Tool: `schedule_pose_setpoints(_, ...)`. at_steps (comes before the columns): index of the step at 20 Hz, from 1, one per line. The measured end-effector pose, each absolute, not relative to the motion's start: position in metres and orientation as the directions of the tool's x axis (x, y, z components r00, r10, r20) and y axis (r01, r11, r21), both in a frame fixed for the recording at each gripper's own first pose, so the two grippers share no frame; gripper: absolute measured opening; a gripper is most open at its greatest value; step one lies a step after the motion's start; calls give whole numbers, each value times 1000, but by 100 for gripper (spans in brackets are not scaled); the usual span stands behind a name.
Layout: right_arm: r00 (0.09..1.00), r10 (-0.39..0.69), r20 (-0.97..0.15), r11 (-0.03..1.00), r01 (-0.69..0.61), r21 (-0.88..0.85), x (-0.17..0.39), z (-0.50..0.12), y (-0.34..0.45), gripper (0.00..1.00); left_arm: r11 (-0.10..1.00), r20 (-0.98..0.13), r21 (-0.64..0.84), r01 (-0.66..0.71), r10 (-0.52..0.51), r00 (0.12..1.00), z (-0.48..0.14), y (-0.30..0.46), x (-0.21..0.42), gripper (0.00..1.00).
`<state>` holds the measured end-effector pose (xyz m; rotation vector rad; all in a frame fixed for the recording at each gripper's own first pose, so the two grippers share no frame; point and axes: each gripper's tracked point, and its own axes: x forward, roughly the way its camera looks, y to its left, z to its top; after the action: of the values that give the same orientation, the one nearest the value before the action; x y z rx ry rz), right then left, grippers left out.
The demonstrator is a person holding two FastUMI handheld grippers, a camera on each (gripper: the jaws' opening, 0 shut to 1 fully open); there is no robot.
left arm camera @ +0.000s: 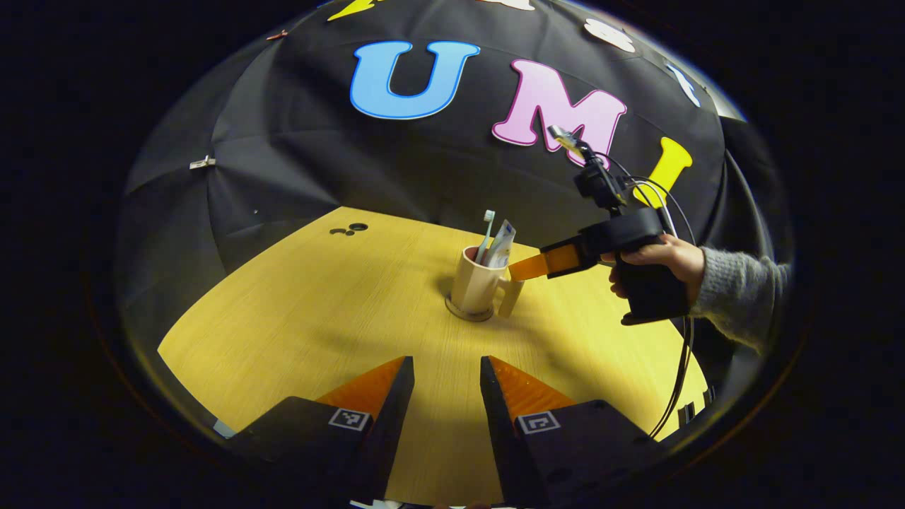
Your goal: Put the toothbrush and toothpaste on the desktop into the cup, then pick up the cup and place it on the coaster on the desktop.
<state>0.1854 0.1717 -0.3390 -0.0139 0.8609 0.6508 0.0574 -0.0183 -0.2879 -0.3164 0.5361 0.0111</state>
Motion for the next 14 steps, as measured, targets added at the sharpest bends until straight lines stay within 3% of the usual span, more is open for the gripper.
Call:
schedule_pose_setpoints(5,575,574,-583,806,-523,277,165,-280,152,70,952,-468,-301,-53,-99,878,-248,-28,72,61)
schedule_pose_setpoints(14,736,530,-421,847,-482,225,112,-169,102,71,966,-346,-241,95,-177,921,-156,-69,82,61)
